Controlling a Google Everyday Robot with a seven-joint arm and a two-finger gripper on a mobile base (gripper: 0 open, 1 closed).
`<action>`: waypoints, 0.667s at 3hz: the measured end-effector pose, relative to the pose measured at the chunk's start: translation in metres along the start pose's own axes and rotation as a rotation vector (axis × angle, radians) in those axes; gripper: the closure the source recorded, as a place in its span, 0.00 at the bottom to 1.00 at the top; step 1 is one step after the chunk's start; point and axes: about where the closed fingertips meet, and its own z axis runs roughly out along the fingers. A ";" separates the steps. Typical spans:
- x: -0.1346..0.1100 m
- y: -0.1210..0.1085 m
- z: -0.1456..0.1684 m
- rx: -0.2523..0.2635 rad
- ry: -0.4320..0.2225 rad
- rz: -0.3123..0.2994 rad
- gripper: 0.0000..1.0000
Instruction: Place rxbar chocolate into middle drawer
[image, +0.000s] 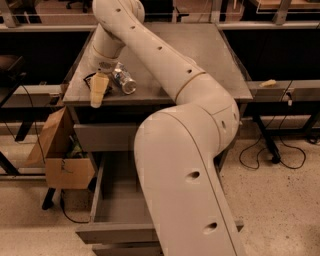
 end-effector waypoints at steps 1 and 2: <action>0.008 -0.001 -0.006 0.002 0.011 0.015 0.00; 0.011 -0.001 -0.009 0.000 0.021 0.019 0.00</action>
Offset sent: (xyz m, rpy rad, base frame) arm 0.0046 -0.0242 0.0149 -0.0282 -0.0001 -0.0319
